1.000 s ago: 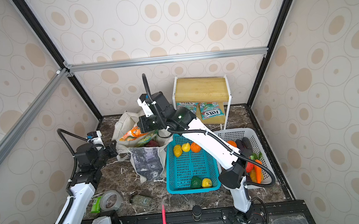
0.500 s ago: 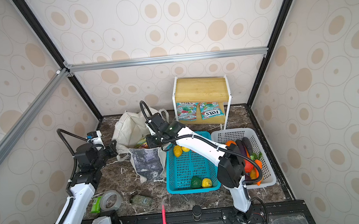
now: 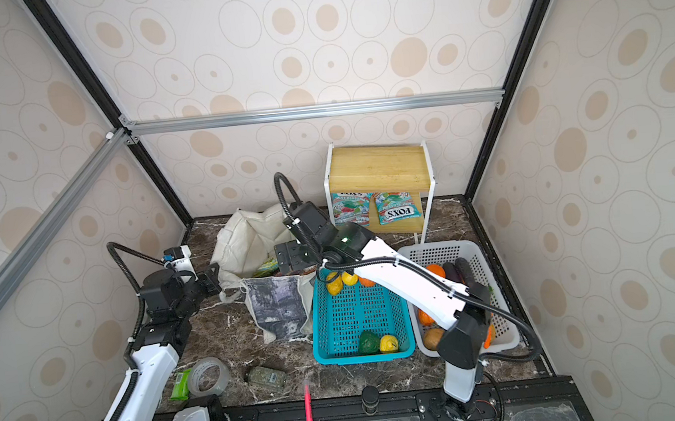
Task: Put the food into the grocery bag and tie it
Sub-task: 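Raise the right gripper out of the tote above the teal basket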
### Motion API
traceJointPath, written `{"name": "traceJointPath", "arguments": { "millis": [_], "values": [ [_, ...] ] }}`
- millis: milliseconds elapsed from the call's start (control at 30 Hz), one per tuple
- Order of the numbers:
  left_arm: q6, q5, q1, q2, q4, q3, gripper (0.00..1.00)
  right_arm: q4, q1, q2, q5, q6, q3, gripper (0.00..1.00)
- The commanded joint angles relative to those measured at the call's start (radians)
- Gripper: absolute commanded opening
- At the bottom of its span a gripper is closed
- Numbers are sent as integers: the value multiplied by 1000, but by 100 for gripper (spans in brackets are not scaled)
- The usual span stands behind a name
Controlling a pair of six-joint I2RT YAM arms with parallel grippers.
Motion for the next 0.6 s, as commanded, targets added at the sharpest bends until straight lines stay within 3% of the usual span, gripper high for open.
{"name": "traceJointPath", "arguments": {
  "millis": [0,67,167,400,467,567],
  "values": [
    [0,6,4,-12,18,28,0,105,-18,-152,91,-16,-141,90],
    [-1,6,5,-12,19,28,0,178,-75,-222,16,29,-237,90],
    [0,3,5,-15,19,25,0,243,-184,-264,-185,91,-343,90],
    [0,4,4,-7,17,28,0,265,-206,-173,-280,121,-360,88],
    [2,-1,5,-9,17,27,0,292,-206,-123,-318,138,-358,81],
    [7,-13,5,-10,12,28,0,289,-204,-47,-370,160,-319,52]
  ]
}}
